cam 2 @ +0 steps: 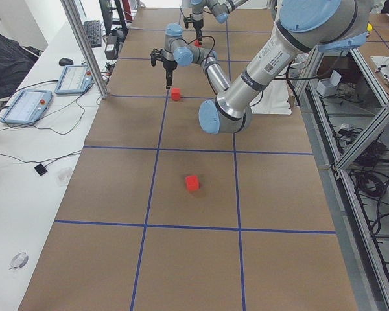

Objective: Form red blocks into L shape at center
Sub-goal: 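Grasp the nearby red cube with the right gripper while the left arm withdraws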

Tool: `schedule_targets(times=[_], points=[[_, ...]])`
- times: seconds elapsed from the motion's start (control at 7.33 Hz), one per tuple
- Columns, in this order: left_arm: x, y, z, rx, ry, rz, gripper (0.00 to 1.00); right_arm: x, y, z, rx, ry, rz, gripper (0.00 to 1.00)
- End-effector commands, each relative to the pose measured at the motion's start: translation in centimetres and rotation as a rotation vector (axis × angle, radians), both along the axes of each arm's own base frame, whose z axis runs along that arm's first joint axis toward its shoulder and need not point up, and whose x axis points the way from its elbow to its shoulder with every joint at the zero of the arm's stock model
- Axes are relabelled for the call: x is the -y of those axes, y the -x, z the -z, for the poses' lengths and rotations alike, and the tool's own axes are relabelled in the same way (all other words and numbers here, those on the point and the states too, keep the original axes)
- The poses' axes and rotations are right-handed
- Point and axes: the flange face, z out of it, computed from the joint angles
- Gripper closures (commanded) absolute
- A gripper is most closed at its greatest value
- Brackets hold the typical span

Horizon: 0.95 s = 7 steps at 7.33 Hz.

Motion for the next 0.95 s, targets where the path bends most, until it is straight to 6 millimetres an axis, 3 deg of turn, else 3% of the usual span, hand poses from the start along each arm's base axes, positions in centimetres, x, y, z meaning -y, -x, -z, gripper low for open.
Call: schedule_targets(times=[0.0,0.14,0.41,0.55,0.82], points=[[-0.1,0.0,0.2,-0.003,-0.001,0.0,0.0,0.2,0.9,0.2,0.007,-0.002,0.016,0.01],[0.0,0.1,0.1,-0.001,0.0,0.002,0.0,0.2,1.2,0.2,0.008,-0.001,0.019,0.03],[0.0,0.1,0.2,-0.004,-0.002,0.002,0.0,0.6,1.4,0.6,0.014,-0.005,0.019,0.25],[0.0,0.3,0.3,-0.006,-0.003,0.004,0.0,0.6,1.4,0.6,0.015,-0.007,0.018,0.41],[-0.3,1.3,1.2,-0.025,-0.021,0.011,0.0,0.5,1.1,1.1,0.026,-0.012,0.017,0.98]])
